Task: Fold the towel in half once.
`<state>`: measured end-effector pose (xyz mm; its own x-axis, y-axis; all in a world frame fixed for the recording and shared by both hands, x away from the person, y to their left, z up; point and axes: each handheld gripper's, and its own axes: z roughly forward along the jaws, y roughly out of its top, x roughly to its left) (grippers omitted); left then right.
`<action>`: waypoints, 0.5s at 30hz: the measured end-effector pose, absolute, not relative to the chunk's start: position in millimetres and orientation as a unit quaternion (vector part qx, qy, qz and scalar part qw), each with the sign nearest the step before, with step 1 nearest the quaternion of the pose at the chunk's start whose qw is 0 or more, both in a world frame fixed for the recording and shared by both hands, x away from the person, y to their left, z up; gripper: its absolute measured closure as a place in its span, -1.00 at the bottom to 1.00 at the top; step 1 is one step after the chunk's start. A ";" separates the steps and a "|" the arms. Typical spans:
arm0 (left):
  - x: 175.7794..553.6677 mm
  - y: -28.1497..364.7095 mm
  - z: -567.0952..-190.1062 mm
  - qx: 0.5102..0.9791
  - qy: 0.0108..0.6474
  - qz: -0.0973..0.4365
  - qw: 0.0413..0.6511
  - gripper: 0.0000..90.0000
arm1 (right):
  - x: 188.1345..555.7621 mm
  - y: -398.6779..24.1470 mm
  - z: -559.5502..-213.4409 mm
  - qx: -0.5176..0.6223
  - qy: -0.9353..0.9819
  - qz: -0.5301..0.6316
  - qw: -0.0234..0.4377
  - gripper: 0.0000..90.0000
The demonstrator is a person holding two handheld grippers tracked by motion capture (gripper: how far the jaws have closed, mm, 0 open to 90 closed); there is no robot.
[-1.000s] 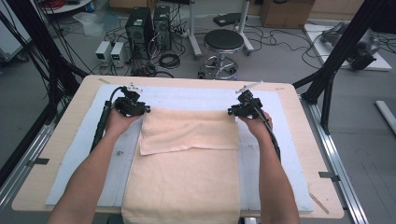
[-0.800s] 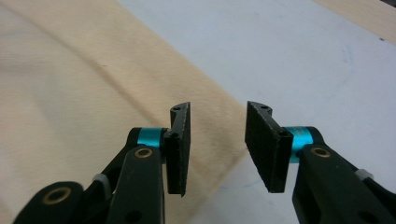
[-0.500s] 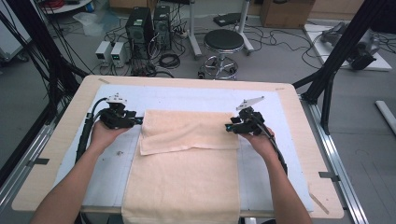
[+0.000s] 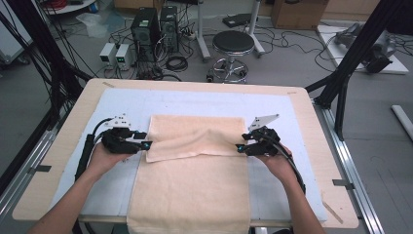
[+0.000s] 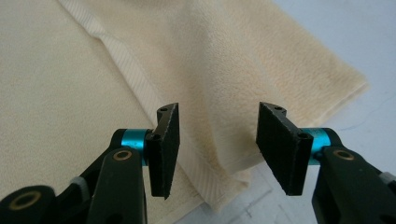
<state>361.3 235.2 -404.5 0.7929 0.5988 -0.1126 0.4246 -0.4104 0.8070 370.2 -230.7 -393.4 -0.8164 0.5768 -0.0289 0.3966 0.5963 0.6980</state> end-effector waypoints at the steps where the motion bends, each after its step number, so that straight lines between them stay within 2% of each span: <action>1: 360.7 234.6 -405.6 0.839 0.306 0.090 0.440 0.13 | 369.3 -231.3 -391.9 0.274 0.883 0.357 0.135 0.09; 15: 355.3 223.5 -408.6 0.863 0.287 0.089 0.406 0.18 | 364.9 -230.1 -389.1 0.262 0.887 0.353 0.143 0.08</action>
